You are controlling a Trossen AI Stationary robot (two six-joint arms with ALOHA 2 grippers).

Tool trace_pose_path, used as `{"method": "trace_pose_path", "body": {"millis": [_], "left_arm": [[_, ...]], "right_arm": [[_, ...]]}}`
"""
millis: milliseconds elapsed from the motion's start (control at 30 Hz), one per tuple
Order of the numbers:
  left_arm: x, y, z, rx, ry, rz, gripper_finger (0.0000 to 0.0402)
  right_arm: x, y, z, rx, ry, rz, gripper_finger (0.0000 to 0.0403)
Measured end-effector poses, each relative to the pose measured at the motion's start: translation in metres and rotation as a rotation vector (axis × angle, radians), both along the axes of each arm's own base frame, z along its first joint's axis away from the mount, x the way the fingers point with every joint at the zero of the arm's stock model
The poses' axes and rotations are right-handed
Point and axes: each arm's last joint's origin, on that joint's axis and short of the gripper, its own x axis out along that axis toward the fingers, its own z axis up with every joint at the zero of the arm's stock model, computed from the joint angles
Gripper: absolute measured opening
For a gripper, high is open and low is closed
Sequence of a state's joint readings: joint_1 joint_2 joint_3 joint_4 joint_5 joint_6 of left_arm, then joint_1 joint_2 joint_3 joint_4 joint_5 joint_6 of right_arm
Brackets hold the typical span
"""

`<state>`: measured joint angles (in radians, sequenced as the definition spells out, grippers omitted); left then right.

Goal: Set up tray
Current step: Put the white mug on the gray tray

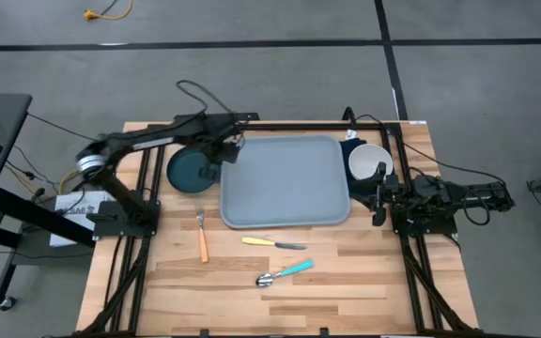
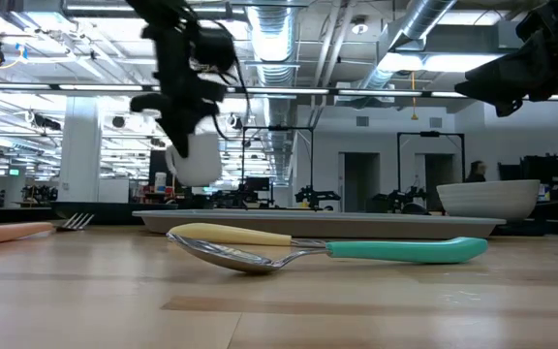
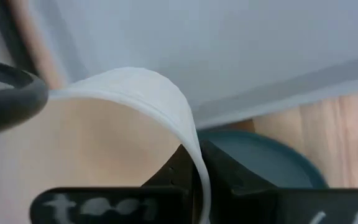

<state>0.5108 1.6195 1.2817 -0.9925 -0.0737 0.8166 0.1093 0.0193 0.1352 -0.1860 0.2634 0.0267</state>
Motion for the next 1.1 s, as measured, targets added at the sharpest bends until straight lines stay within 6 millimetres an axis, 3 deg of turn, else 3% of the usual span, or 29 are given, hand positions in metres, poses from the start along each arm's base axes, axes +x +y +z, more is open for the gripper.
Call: {"method": "trace_pose_path", "body": {"millis": [200,367,767,1100], "left_arm": [[0.036,0.021,-0.015,-0.104,0.069,-0.068,0.0001],[0.051,0.03,-0.026,-0.11,0.095,-0.111,0.0001],[0.048,0.038,-0.035,-0.083,0.138,-0.114,0.0001],[0.053,0.043,-0.036,-0.07,0.076,-0.105,0.0001]], "right_arm": [[0.0,0.0,0.0,0.0,0.0,0.0,0.0178],[0.0,0.0,-0.001,-0.001,0.007,0.0,0.0178],[0.0,0.0,-0.002,-0.002,0.023,0.0,0.0178],[0.0,0.0,-0.002,-0.002,0.023,0.0,0.0178]]}}
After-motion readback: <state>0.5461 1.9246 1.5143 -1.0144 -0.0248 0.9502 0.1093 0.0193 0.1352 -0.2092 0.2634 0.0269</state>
